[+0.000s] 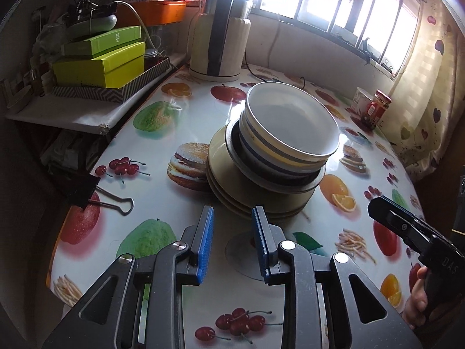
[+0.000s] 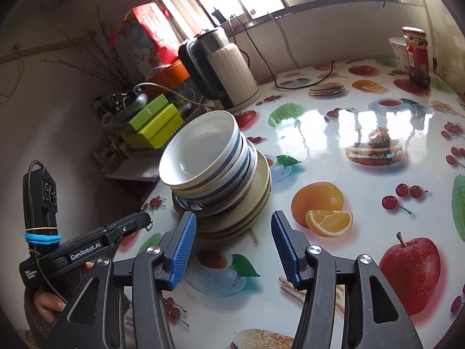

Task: Organize plates and bowls
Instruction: 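Open both grippers and pull back from the stacked dishes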

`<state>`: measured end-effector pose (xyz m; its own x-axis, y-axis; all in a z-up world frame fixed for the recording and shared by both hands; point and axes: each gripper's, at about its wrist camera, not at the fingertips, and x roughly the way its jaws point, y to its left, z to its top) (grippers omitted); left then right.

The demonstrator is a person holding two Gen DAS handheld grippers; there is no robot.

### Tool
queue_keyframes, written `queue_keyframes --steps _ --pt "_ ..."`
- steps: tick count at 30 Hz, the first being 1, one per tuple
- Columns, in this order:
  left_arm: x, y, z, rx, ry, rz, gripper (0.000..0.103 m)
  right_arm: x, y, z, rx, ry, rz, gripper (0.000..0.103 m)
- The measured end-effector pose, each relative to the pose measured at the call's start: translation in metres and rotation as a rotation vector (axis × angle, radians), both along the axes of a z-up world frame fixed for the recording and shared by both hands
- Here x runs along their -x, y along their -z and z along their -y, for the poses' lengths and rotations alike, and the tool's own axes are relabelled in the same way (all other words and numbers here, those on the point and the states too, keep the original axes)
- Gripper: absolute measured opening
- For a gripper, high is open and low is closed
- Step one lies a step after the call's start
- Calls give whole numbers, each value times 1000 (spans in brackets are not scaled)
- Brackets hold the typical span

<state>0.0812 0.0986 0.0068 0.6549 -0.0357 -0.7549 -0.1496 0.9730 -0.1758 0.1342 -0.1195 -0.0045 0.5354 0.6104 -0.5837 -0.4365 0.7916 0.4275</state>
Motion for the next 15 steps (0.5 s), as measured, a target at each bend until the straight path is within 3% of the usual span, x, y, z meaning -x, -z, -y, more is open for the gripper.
queue_keyframes --steps 4,15 --pt "9 3 14 -73 14 1 28 13 -1 -2 44 11 27 61" --pt "26 19 28 -117 21 -19 28 38 4 -10 163 46 59 67"
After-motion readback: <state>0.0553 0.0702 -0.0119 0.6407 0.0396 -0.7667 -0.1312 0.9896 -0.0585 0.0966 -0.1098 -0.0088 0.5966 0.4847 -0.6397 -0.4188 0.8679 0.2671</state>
